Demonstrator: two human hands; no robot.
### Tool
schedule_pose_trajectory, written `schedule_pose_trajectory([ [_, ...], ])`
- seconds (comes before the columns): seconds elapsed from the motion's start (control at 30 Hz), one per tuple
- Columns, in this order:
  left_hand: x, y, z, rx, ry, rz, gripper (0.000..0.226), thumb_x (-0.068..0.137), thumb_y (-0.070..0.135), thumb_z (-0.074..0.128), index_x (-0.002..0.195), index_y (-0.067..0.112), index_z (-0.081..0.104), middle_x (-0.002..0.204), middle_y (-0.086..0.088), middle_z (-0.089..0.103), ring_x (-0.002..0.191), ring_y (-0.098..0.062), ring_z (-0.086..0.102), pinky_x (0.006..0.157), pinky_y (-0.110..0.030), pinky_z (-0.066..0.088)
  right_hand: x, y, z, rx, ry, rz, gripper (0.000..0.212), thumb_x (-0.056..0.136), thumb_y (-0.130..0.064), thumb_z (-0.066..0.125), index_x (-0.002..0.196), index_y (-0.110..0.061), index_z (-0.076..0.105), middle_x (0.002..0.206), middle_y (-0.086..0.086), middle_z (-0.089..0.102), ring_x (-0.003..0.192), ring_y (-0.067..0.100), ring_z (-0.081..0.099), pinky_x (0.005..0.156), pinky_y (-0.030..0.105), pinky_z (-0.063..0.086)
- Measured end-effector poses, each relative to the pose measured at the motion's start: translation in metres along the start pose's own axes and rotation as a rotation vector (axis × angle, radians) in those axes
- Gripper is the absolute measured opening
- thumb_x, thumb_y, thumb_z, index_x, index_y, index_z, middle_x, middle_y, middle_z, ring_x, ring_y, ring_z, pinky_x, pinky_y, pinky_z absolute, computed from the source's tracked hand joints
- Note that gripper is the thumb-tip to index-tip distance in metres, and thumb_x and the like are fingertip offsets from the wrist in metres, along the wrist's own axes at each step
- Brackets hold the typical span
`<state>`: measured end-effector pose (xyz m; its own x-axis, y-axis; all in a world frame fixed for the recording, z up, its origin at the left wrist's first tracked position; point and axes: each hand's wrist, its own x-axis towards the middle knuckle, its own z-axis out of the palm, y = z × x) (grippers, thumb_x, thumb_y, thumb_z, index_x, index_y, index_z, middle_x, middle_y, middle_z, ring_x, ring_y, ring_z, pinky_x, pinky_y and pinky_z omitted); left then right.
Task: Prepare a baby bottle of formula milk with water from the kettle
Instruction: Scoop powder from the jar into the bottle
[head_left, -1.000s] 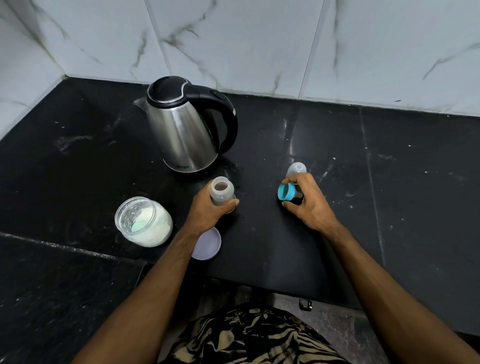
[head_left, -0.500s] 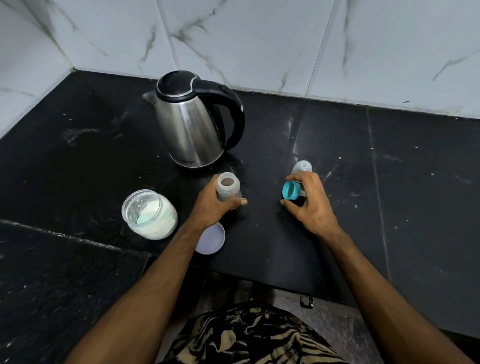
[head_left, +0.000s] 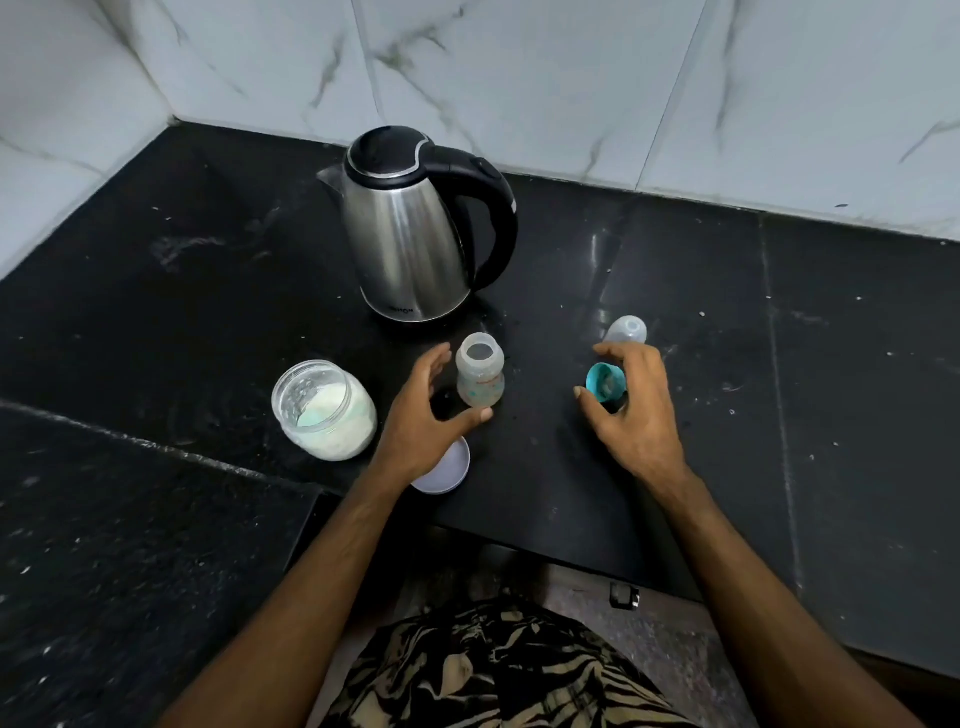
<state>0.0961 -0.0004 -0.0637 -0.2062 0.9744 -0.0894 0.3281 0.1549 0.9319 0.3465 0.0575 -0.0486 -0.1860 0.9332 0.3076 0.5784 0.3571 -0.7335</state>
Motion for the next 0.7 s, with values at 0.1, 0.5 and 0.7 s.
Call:
schedule_pose_trajectory([
  [0.1, -0.027, -0.001, -0.01, -0.04, 0.008, -0.008, 0.086, 0.074, 0.03, 0.085, 0.146, 0.028, 0.038, 0.149, 0.008, 0.046, 0.138, -0.002, 0.041, 0.113, -0.022, 0.033, -0.008, -0.014, 0.009, 0.002, -0.002, -0.021, 0.039, 0.083, -0.022, 0.074, 0.117, -0.02, 0.056, 0.114, -0.005, 0.053, 0.106, 0.013, 0.051, 0.091, 0.027, 0.044],
  [0.5, -0.093, -0.009, -0.052, -0.118, 0.196, -0.025, 0.038, 0.087, 0.007, 0.075, 0.122, 0.013, 0.062, 0.107, 0.002, 0.074, 0.103, -0.01, 0.07, 0.093, -0.025, 0.054, -0.028, -0.087, 0.089, 0.122, -0.318, -0.169, 0.025, 0.083, -0.024, 0.068, 0.105, -0.015, 0.061, 0.102, -0.009, 0.057, 0.095, 0.013, 0.055, 0.083, 0.027, 0.048],
  [0.7, -0.104, -0.021, -0.077, -0.11, 0.526, -0.031, 0.022, 0.081, 0.005, 0.079, 0.096, 0.009, 0.064, 0.084, -0.003, 0.069, 0.075, -0.008, 0.064, 0.076, -0.025, 0.051, -0.021, -0.114, 0.107, 0.259, -0.316, -0.175, 0.021, 0.085, -0.016, 0.072, 0.103, -0.013, 0.063, 0.099, -0.002, 0.063, 0.09, 0.009, 0.06, 0.079, 0.013, 0.044],
])
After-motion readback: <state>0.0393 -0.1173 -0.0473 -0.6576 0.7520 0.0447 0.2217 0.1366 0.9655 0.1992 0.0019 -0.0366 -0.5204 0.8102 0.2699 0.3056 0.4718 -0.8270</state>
